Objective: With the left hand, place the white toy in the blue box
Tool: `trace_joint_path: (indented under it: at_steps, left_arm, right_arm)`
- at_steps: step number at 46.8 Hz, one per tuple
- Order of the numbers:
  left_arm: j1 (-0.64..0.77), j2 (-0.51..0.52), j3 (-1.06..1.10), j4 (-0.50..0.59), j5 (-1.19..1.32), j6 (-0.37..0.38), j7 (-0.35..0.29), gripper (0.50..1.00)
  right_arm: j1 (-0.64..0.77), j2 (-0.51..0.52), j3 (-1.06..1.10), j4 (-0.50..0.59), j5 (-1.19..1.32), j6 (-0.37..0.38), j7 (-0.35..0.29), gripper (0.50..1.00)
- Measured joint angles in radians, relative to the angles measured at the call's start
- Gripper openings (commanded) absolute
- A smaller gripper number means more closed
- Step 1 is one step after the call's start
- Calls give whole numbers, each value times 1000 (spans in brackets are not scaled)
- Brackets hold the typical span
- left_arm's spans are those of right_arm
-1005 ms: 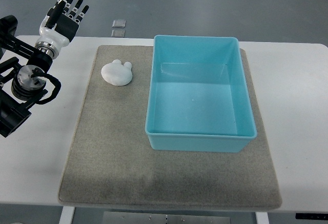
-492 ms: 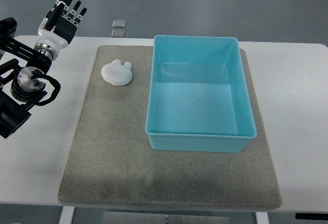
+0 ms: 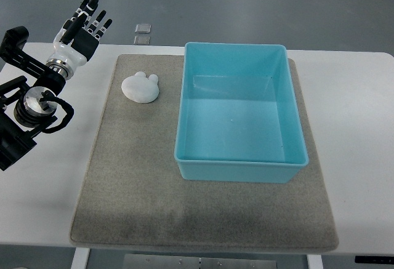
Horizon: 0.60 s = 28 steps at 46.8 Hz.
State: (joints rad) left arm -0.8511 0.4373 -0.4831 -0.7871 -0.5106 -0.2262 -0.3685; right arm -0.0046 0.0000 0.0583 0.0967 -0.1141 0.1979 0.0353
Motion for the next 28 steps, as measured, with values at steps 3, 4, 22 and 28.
trace_joint_path:
  at_steps: [3, 4, 22, 28]
  left_arm:
    - [-1, 5, 7, 0, 1, -15, 0, 994]
    - [-1, 8, 11, 0, 1, -18, 0, 994]
    - [-28, 88, 129, -59, 147, -24, -7, 969]
    - [-29, 131, 132, -114, 264, -7, -18, 962]
  right_arm:
    - [0, 0, 0, 0, 0, 0, 0, 936]
    - [0, 0, 0, 0, 0, 0, 0, 936]
    - [0, 0, 0, 0, 0, 0, 0, 936]
    - [0, 0, 0, 0, 0, 0, 0, 936]
